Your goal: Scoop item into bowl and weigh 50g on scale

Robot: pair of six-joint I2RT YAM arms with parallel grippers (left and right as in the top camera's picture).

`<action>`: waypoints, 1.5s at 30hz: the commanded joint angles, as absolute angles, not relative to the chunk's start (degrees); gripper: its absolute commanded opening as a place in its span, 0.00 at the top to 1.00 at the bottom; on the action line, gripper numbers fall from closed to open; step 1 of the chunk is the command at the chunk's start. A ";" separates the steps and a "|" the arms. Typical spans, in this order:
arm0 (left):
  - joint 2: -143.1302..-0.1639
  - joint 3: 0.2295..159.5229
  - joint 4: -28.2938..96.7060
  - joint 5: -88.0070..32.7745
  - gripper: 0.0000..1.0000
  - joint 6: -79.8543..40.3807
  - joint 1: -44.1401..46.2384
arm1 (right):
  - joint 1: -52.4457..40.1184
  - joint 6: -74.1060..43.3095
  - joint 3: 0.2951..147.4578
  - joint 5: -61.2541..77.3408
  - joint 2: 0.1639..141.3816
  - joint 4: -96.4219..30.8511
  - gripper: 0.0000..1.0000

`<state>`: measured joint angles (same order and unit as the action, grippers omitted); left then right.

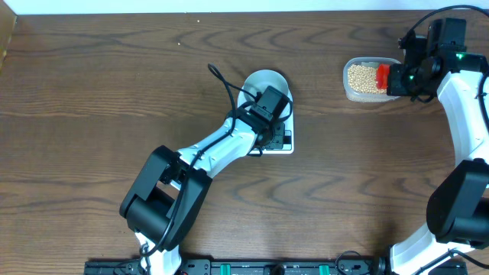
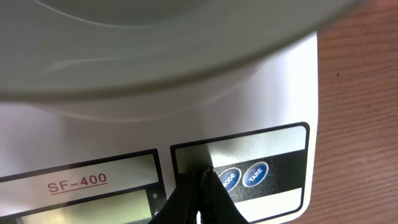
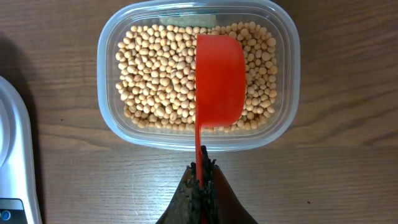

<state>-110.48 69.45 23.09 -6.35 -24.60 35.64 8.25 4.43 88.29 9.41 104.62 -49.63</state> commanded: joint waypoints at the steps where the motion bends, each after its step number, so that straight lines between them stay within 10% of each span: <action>1: -113.91 68.47 23.81 -6.20 0.93 -25.12 34.57 | 8.69 4.80 89.23 9.34 103.61 -49.52 0.99; 45: -108.86 68.47 25.50 -0.60 0.93 -24.03 36.23 | 8.69 4.82 89.23 9.34 103.61 -49.47 0.99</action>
<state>-107.70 69.23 25.56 -2.15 -24.40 36.12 8.25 4.43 88.29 9.41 104.62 -49.63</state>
